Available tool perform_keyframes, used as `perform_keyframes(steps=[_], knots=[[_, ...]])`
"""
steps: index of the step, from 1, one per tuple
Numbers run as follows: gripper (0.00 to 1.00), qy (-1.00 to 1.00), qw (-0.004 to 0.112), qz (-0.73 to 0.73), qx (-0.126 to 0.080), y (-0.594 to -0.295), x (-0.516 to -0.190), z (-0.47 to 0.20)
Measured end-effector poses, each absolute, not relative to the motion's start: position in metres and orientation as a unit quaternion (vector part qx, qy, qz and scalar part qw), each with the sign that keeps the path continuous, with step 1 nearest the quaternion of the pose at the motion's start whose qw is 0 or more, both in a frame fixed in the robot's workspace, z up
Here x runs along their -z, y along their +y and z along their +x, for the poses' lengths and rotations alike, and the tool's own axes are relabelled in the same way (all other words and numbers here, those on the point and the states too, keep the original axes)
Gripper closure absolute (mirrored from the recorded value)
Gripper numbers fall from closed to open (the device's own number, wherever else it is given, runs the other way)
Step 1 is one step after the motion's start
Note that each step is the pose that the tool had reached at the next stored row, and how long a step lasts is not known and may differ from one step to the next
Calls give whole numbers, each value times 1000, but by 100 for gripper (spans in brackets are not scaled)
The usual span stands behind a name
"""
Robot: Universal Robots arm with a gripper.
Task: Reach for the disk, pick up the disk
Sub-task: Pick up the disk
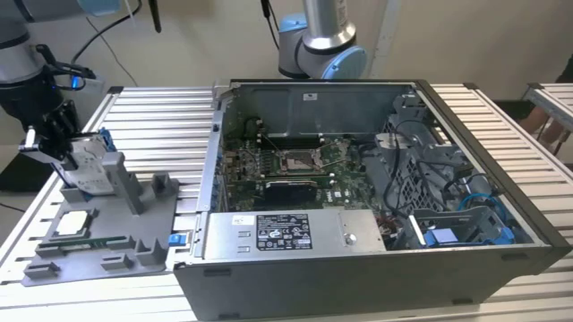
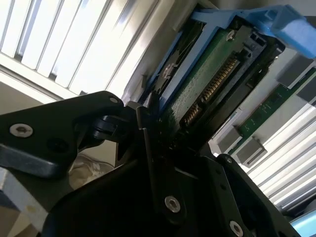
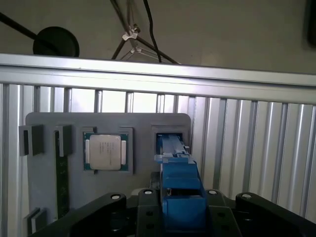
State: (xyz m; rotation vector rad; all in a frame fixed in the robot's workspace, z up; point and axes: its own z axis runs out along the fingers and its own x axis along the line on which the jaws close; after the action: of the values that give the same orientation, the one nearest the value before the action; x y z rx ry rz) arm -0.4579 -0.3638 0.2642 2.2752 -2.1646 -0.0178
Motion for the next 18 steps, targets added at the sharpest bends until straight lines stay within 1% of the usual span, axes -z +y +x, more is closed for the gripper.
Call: perform_keyframes(steps=[5,18], knots=[[100,-689,1,724,6,-364,-268,-458],[100,-689,1,724,6,-364,-290,-458]])
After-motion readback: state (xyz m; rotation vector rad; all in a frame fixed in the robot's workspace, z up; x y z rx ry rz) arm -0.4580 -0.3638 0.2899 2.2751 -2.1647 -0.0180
